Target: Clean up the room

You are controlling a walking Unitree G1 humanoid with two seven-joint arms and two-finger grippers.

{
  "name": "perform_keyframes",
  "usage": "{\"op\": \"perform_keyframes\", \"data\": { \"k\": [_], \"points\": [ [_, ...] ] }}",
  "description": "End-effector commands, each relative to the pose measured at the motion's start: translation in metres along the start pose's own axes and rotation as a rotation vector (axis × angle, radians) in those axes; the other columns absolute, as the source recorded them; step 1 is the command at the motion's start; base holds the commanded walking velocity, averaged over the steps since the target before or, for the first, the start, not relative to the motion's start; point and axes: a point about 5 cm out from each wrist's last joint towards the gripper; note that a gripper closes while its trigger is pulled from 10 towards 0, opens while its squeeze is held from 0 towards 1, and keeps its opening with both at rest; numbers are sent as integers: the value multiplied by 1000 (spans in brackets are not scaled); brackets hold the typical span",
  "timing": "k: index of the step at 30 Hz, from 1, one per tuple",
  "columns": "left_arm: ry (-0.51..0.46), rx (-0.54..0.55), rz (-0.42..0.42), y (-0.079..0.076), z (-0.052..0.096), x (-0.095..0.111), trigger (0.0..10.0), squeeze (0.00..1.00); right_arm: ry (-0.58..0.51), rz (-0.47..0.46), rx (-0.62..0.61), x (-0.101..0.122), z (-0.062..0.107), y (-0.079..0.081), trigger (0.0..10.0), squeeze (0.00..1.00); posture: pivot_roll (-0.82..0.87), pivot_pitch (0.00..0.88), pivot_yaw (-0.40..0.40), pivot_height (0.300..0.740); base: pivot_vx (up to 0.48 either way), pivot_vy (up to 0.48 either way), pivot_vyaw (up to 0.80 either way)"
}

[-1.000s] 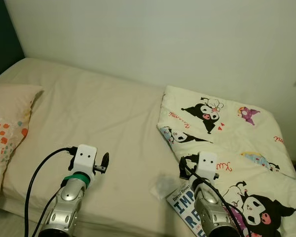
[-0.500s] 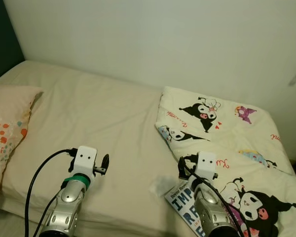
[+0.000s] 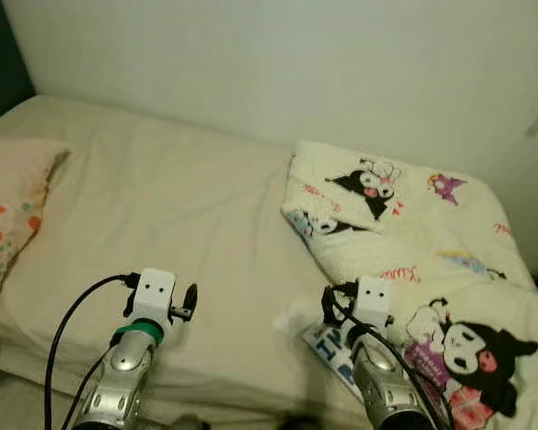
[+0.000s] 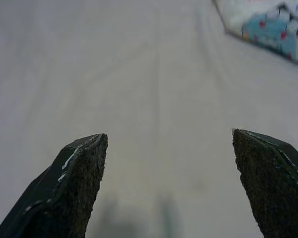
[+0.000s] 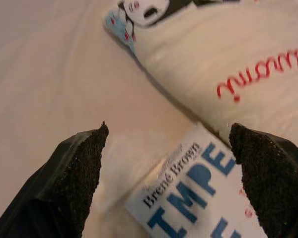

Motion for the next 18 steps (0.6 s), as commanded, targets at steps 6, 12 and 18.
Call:
{"op": "perform_keyframes", "data": {
  "k": [6, 12, 18],
  "points": [
    [20, 1, 12, -3, 3, -5, 10000, 0, 23, 8, -2, -5, 2, -4, 10000, 0, 114, 9, -41, 640, 0, 0, 0],
    [24, 5, 16, -4, 5, -7, 10000, 0, 30, 14, 8, -5, 2, -5, 10000, 0, 112, 17, -48, 625, 0, 0, 0],
    [31, 12, 20, -4, 7, -9, 10000, 0, 30, 23, 15, -5, 2, -5, 10000, 0, 111, 22, -54, 617, 0, 0, 0]
  ]
}}
Point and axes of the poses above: a point about 5 cm out from each wrist's last joint towards the gripper, its own z axis pointing back from the gripper into the wrist, its own x axis along the axis of the wrist's last joint, y = z × x, and after that the axes turned 1 degree about -z, right-handed
